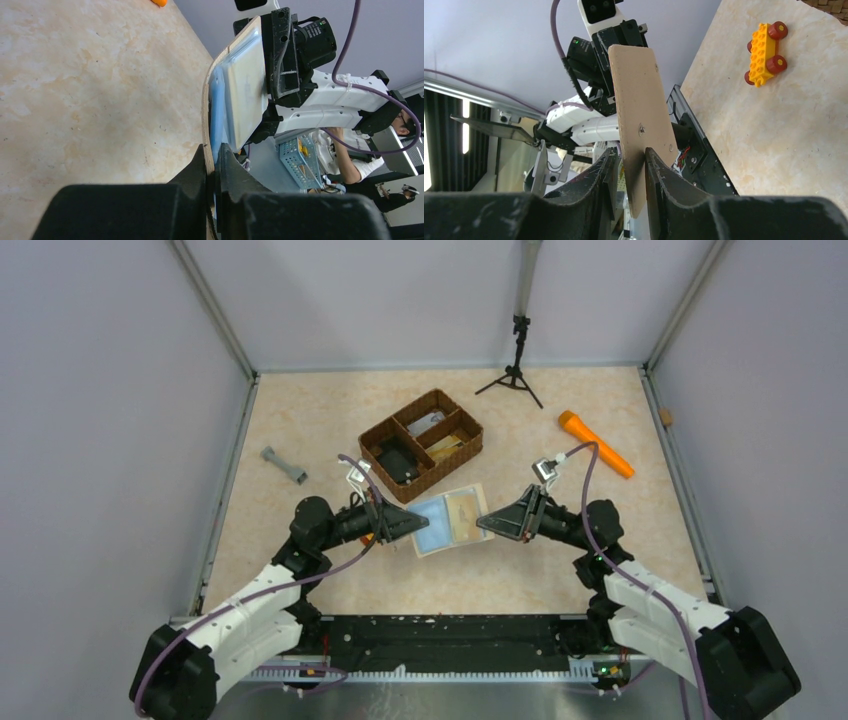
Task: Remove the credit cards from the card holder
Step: Remove the credit card from the card holder.
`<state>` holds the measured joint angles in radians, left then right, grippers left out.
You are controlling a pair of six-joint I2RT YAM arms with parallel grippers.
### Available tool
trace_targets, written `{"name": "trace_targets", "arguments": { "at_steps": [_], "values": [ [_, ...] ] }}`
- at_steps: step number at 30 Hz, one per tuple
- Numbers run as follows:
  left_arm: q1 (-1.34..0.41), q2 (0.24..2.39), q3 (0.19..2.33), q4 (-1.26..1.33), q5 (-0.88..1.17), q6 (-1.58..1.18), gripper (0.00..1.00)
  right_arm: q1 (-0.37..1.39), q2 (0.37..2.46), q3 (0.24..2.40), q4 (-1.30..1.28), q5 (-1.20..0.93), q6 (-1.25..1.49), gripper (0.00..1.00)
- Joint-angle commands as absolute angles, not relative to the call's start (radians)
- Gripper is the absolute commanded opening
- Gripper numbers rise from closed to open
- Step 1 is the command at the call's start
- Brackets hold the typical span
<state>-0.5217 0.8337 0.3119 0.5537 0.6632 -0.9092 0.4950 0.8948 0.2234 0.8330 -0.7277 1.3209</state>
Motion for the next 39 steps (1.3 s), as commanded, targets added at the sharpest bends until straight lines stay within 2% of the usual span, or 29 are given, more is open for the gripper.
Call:
{"name": "trace_targets", "arguments": {
  "at_steps": [1, 7, 14, 16, 25, 34, 39],
  "values": [
    [-0.520, 0.814, 0.332, 0.604, 0.646, -0.909, 0.00, 0.499, 0.894, 0.251, 0.904, -0.753, 1.315, 0.26],
    [-0.520, 0.806, 0.334, 0.601, 0.646, -0.910, 0.00, 0.499, 0.891, 0.246, 0.910, -0.749, 1.316, 0.25],
    [-0.520, 0.800, 0.325, 0.609, 0.644, -0.915, 0.00, 0.499, 0.890, 0.239, 0.928, -0.746, 1.328, 0.10],
    [-0.520, 0.798, 0.324, 0.613, 0.646, -0.920, 0.00, 0.499, 0.890, 0.241, 0.924, -0.744, 1.328, 0.00],
    [-0.520, 0.820, 0.317, 0.639, 0.657, -0.933, 0.00, 0.510, 0.913, 0.232, 0.982, -0.747, 1.366, 0.00],
    [-0.522, 0.881, 0.354, 0.682, 0.705, -0.951, 0.00, 0.543, 1.028, 0.237, 1.190, -0.775, 1.452, 0.00],
    [-0.521, 0.886, 0.360, 0.683, 0.706, -0.951, 0.00, 0.562, 1.046, 0.247, 1.179, -0.772, 1.432, 0.00]
  ]
}}
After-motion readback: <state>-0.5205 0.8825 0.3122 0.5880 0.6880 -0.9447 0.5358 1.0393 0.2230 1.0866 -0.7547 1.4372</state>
